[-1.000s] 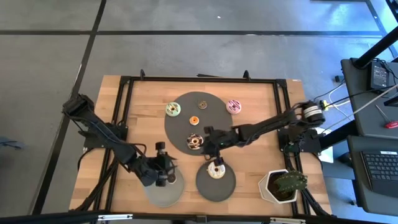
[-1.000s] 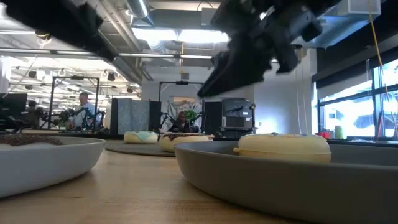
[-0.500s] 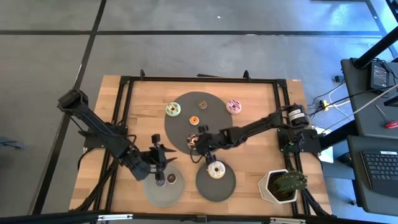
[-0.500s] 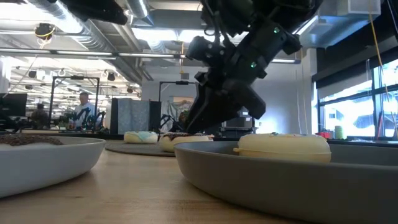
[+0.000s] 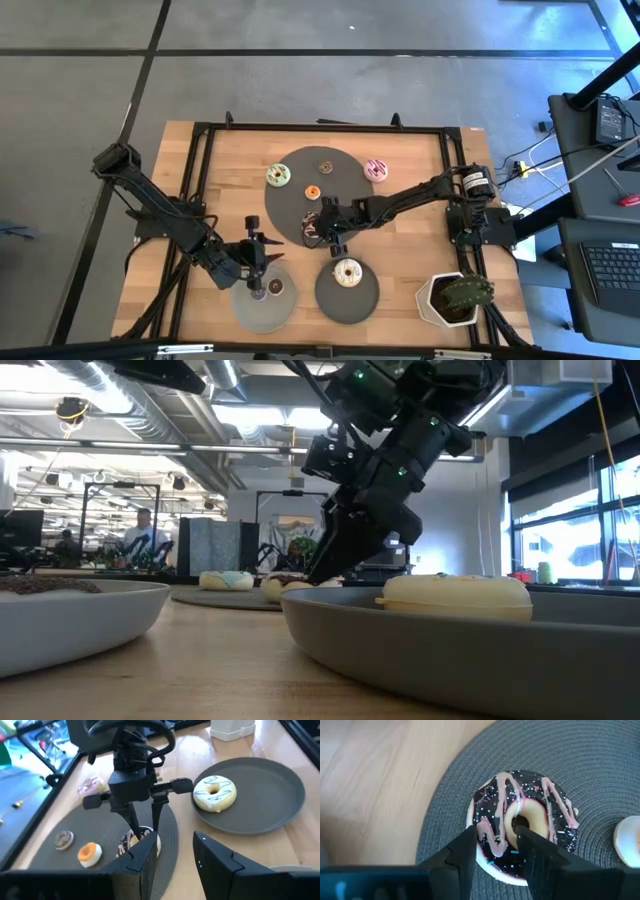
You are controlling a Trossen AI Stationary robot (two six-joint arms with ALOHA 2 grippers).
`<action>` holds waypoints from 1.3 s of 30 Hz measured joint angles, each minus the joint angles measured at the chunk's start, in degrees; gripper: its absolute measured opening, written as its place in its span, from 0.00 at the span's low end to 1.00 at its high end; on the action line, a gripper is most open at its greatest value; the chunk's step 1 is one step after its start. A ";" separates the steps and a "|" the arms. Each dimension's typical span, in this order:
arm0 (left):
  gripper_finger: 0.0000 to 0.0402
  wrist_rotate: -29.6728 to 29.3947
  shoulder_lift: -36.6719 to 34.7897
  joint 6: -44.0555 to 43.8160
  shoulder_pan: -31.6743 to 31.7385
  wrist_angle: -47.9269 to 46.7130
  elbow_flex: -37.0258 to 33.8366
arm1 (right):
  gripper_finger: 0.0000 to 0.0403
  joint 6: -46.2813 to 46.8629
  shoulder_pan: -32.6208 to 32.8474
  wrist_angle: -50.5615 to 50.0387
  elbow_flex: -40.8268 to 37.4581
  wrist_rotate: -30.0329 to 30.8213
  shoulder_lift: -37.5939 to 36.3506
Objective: Pick & Place donuts
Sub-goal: Put the big black and white donut on the dark gray plate
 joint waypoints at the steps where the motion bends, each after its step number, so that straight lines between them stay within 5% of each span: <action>1: 0.30 -0.07 0.00 1.00 0.00 -0.01 0.00 | 0.35 0.00 -0.04 0.00 0.00 0.01 0.00; 16: 0.31 -2.72 0.00 2.58 0.00 -0.01 0.00 | 0.04 -0.17 -0.07 -1.35 0.00 0.20 -0.04; 26: 0.31 -3.15 0.00 2.58 0.00 -0.01 0.00 | 0.03 -0.05 1.04 -1.22 -0.11 4.50 -4.12; 39: 0.30 -6.08 0.02 2.59 0.00 -0.01 0.00 | 0.02 8.50 18.69 -1.88 -0.09 0.05 -10.67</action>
